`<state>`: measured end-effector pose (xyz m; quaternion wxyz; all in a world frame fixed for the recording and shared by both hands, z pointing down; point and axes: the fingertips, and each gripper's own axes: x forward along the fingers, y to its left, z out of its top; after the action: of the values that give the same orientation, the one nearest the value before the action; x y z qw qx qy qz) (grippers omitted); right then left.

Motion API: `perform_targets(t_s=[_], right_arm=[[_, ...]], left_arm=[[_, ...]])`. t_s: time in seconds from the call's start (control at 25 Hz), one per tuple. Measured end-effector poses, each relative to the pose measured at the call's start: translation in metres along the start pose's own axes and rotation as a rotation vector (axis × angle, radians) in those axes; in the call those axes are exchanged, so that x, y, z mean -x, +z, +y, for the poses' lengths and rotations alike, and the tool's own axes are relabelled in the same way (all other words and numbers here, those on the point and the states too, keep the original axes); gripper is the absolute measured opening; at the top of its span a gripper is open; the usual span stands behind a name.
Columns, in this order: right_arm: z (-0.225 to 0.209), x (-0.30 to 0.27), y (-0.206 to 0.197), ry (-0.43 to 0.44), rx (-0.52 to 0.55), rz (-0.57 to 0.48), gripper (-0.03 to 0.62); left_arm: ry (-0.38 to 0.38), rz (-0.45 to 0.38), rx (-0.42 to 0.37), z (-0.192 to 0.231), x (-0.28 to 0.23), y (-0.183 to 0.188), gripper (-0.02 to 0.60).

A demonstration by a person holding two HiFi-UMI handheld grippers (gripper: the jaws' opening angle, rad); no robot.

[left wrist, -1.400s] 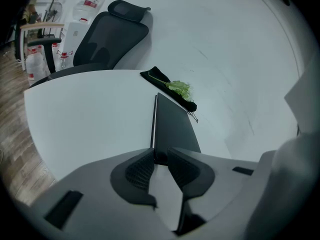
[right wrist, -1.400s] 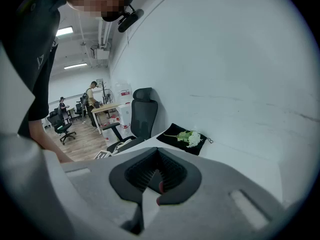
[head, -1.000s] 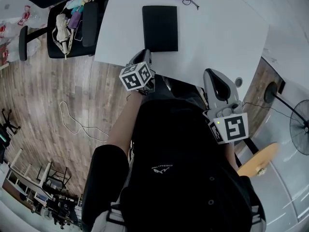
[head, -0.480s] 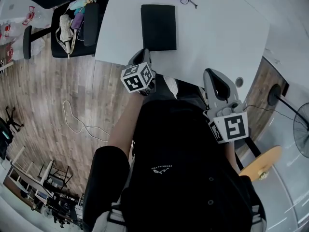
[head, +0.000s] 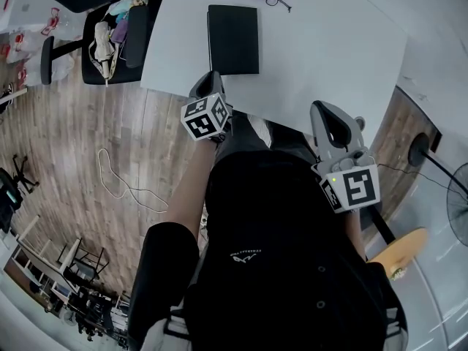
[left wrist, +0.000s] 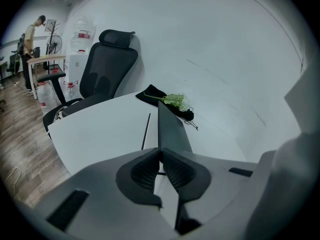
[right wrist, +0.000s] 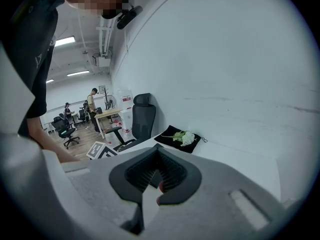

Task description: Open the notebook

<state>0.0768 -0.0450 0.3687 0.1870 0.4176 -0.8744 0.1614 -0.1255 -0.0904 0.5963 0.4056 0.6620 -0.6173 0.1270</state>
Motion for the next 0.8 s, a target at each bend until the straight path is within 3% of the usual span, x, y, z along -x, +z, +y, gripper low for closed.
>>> perform_targets(t_s=[0.8], right_arm=[[-0.037,0.023,0.006,0.008,0.01,-0.049,0.005]], left_arm=[[0.041,-0.083,-0.109,-0.04,0.021,0.016,0.017]])
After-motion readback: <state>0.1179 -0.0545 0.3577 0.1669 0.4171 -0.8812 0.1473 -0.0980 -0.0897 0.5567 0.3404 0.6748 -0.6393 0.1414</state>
